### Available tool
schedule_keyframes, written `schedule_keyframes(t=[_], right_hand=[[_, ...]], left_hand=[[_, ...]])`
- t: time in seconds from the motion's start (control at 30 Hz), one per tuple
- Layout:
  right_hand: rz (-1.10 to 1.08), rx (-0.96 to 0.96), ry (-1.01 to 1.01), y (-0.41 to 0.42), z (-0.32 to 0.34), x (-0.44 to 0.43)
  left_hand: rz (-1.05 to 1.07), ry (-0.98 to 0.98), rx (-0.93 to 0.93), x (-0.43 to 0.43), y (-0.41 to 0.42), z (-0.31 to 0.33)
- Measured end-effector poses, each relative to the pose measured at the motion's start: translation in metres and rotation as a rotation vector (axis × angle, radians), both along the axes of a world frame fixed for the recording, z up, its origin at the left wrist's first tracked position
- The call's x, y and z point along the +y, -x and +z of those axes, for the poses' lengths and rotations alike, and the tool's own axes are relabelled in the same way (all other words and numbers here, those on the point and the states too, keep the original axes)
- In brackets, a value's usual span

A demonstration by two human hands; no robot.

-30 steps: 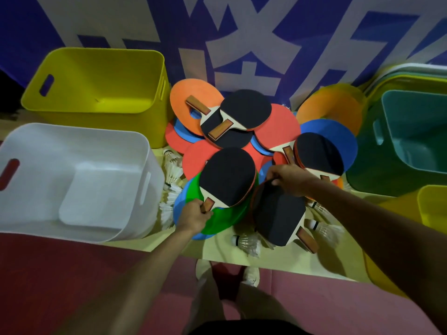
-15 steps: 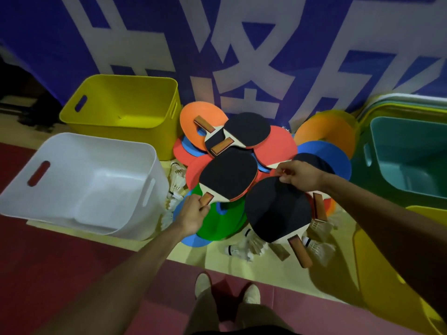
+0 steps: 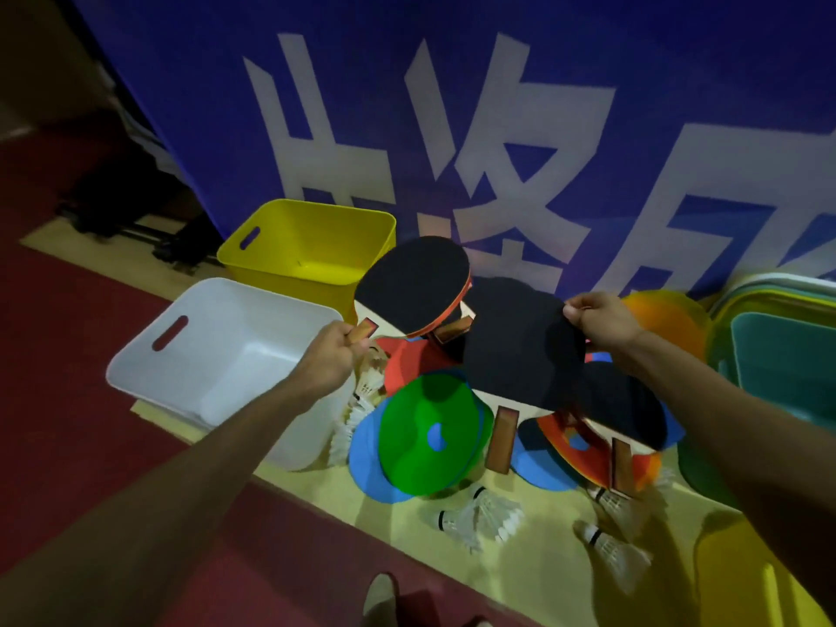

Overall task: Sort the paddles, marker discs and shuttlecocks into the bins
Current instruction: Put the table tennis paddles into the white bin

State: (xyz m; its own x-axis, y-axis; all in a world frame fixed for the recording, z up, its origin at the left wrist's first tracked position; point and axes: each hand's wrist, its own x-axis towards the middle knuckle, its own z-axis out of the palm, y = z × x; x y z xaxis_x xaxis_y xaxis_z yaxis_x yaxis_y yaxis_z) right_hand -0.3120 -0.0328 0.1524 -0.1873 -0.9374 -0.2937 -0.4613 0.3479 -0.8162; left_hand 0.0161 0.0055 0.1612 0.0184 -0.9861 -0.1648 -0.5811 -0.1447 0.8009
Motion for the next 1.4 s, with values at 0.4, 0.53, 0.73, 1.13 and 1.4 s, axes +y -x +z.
schedule_keyframes(t=[0.4,0.53,0.73,1.13,1.4], right_hand=[[-0.305,-0.294,0.062,-0.118,0.015,-0.052],[-0.456,-0.435,0.075,-0.165,0.021,-0.066],[-0.699,-0.523,0.074,-0.226,0.016,-0.086],[-0.884,-0.468,0.085,-0.297,0.006,-0.090],[-0.646,-0.220,0.109,-0.302,-0.001,-0.095]], left_hand=[[0.310,0.003,0.023,-0.041,-0.134,0.010],[0.285,0.014,-0.029,-0.053,-0.183,0.006],[0.223,-0.011,-0.095,-0.066,-0.251,0.001],[-0.050,-0.054,-0.394,-0.100,-0.333,-0.016],[-0.418,-0.127,-0.622,-0.114,-0.314,-0.038]])
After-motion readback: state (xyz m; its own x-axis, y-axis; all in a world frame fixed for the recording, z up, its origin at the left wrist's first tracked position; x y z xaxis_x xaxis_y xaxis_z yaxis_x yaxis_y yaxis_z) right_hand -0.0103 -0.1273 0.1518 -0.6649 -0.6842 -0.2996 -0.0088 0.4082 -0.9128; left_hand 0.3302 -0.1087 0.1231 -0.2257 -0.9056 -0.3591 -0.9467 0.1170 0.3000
